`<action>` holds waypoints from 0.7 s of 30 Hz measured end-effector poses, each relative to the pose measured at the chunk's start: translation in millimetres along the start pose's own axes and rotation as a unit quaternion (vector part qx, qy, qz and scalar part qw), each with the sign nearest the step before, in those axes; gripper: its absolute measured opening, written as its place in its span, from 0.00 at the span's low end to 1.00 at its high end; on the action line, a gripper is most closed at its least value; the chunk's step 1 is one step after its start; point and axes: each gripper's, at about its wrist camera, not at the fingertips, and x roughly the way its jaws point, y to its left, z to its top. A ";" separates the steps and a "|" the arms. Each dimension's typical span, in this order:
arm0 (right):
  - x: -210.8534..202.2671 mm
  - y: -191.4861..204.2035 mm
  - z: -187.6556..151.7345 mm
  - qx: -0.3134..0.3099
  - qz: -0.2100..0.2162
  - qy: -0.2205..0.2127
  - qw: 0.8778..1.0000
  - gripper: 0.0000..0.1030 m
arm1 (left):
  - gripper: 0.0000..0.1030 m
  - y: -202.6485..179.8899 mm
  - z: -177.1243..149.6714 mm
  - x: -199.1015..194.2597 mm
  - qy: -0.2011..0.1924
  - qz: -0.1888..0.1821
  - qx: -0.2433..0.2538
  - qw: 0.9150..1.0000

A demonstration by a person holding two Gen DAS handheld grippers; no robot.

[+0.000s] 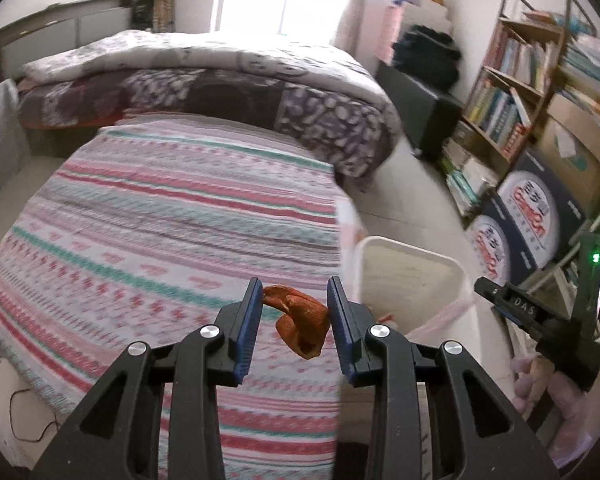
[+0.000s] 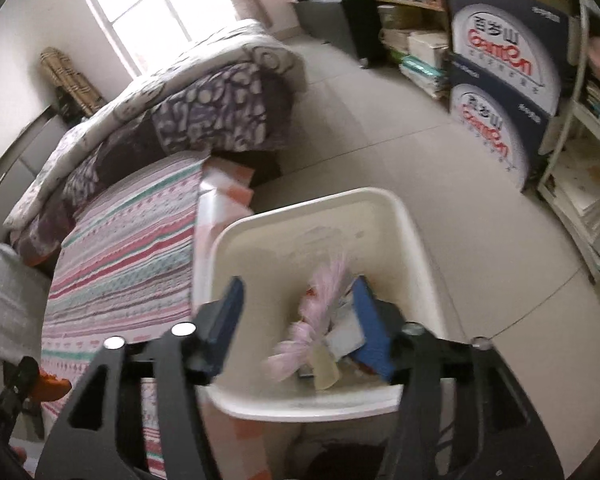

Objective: Collect trash
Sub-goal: 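Carry the pink strip over the white bin and open the right tool, then lower the orange item into the white bin and open the left tool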

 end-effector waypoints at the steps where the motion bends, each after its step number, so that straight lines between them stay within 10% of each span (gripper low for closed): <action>1: -2.2 -5.4 1.5 0.001 -0.005 -0.003 1.000 0.65 | 0.33 -9.1 2.7 3.9 0.003 -0.007 0.005 1.000; 17: -41.3 -80.3 12.6 0.018 -0.067 -0.057 0.996 0.87 | 0.33 -122.4 38.3 49.2 0.036 -0.079 0.038 0.995; 21: -53.0 -75.3 10.8 0.005 -0.067 -0.075 0.995 0.89 | 0.50 -122.9 37.9 35.3 0.020 -0.065 0.049 0.996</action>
